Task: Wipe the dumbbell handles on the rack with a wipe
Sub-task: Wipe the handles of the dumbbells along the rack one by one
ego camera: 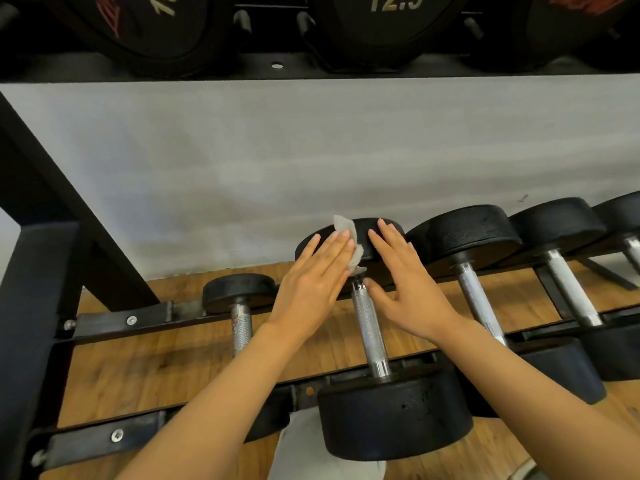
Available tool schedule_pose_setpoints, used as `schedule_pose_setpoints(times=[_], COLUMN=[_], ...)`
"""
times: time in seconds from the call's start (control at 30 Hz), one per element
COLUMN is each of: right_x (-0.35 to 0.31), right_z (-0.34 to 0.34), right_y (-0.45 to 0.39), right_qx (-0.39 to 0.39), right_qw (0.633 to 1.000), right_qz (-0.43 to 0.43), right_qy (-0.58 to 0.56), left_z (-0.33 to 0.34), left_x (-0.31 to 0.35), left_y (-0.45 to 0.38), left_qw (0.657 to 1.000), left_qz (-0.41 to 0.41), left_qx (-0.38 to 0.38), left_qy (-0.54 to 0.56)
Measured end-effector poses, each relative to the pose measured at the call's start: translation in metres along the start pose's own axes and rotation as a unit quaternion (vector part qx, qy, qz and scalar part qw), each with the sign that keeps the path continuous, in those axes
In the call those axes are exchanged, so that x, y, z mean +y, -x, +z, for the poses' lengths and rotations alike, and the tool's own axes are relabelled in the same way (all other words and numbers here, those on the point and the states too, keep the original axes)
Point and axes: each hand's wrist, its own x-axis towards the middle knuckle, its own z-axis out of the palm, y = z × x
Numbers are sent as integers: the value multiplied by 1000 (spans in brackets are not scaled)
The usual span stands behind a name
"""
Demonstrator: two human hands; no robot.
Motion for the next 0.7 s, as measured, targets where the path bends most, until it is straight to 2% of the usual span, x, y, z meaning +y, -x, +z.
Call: schedule_pose_setpoints(times=[0.17, 0.5, 0.7], right_x=[-12, -8, -18], right_z=[-10, -10, -1], right_y=[-6, -24, -23], right_qx=[62, 121, 64], right_qw=[992, 973, 959], right_qz=[-98, -146, -213], right_qy=[53, 134, 175], left_z=[-1, -9, -12], left_x=[-1, -19, -27], left_y=[-14, -7, 6], left_qw=[1000, 1000, 999], left_qz=[19, -1, -10], left_qx=[7, -29, -47], left_qy=[-17, -9, -7])
